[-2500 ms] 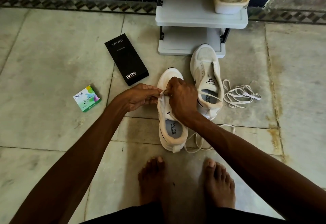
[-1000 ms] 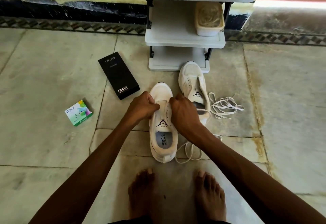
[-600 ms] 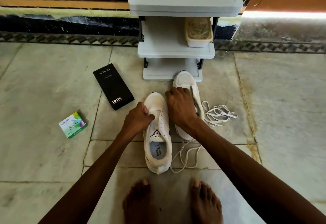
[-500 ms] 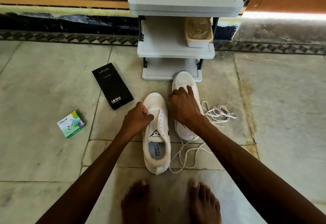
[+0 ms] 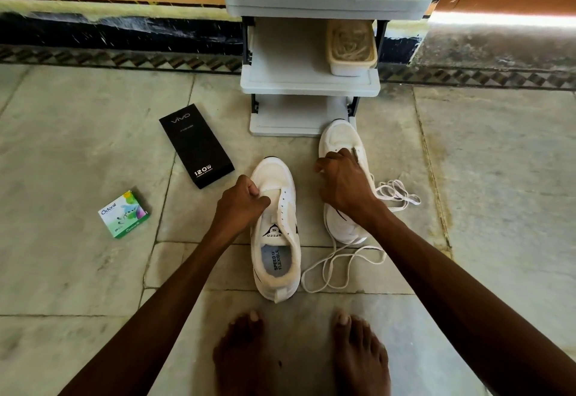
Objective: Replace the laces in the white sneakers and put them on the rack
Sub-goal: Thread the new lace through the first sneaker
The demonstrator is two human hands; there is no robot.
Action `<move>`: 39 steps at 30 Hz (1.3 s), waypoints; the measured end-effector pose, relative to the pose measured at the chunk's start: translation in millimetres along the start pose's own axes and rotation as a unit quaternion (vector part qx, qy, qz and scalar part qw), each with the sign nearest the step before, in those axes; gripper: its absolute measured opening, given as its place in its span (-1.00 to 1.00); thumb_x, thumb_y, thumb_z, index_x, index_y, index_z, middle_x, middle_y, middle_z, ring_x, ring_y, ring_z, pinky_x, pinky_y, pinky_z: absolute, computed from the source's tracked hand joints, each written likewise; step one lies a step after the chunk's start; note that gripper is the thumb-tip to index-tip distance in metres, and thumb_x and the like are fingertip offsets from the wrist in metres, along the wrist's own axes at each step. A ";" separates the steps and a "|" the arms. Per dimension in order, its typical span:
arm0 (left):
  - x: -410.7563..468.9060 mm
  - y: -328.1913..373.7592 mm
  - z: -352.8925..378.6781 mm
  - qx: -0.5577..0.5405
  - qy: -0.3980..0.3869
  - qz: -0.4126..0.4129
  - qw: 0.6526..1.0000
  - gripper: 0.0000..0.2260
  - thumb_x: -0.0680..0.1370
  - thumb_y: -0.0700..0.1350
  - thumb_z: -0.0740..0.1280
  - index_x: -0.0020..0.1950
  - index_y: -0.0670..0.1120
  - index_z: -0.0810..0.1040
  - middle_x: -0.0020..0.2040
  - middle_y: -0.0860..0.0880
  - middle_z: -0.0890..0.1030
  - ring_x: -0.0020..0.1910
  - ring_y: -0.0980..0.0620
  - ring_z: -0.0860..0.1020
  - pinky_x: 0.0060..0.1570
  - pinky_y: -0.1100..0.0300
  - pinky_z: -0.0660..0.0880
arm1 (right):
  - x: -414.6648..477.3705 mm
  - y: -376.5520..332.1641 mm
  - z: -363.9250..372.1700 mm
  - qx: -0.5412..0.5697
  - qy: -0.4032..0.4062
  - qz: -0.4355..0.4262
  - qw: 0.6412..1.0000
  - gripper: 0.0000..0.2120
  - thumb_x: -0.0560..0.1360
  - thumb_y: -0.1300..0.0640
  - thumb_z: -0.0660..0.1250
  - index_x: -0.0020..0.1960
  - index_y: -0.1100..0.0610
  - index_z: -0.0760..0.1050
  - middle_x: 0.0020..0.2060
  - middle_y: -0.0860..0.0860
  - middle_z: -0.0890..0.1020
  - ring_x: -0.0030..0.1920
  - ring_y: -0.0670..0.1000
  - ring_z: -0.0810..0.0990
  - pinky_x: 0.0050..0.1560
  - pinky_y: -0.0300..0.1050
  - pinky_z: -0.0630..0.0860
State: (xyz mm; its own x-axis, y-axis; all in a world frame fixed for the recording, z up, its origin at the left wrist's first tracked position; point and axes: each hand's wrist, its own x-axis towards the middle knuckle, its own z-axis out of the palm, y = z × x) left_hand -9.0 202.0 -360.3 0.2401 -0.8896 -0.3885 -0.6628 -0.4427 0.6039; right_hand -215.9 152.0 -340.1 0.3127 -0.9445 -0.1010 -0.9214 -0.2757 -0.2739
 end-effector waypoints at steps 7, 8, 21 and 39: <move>-3.2 -0.8 -6.4 0.022 0.016 0.006 1.000 -0.84 0.44 -0.05 0.46 -0.08 -0.02 0.52 -0.12 0.08 0.55 -0.09 0.04 0.54 -0.02 0.18 0.48 | 0.4 -1.3 -11.4 0.094 0.081 0.002 0.992 -0.76 0.45 0.28 0.35 0.08 0.16 0.65 0.01 0.09 0.68 0.05 0.07 0.57 0.02 -0.10 0.50; -3.9 -0.9 -7.7 0.021 0.019 0.009 1.000 -0.86 0.43 -0.06 0.46 -0.11 0.00 0.53 -0.12 0.08 0.56 -0.08 0.05 0.55 -0.02 0.19 0.47 | -0.2 -7.3 -16.4 0.148 0.106 0.004 0.983 -0.81 0.47 0.26 0.36 0.05 0.14 0.66 -0.06 0.05 0.70 -0.06 -0.04 0.61 -0.05 -0.18 0.51; -3.7 -14.8 -19.8 -0.160 -0.037 -0.018 0.986 -0.87 0.43 -0.21 0.49 -0.03 -0.13 0.65 -0.16 -0.05 0.66 -0.18 0.01 0.65 -0.25 0.21 0.61 | -11.5 -53.8 12.3 0.522 -0.077 0.144 0.837 -0.88 0.51 0.40 0.35 0.02 0.32 0.63 -0.22 0.17 0.70 -0.31 -0.14 0.65 -0.13 -0.25 0.62; -2.3 -18.2 -22.9 -0.202 -0.088 -0.011 0.975 -0.85 0.52 -0.19 0.43 0.07 -0.17 0.65 -0.13 -0.02 0.66 -0.15 0.10 0.62 -0.26 0.37 0.53 | -14.3 -80.1 30.5 0.130 0.011 -0.028 0.991 -0.81 0.50 0.14 0.30 0.00 0.16 0.67 -0.07 0.10 0.61 -0.04 0.11 0.57 -0.06 -0.01 0.53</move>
State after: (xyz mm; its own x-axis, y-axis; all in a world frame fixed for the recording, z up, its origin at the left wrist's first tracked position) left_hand 18.8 209.5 -354.5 0.1015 -0.8623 -0.4962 -0.3175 -0.5008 0.8052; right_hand -139.5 193.0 -345.9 0.3534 -0.9336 -0.0586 -0.8115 -0.2748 -0.5157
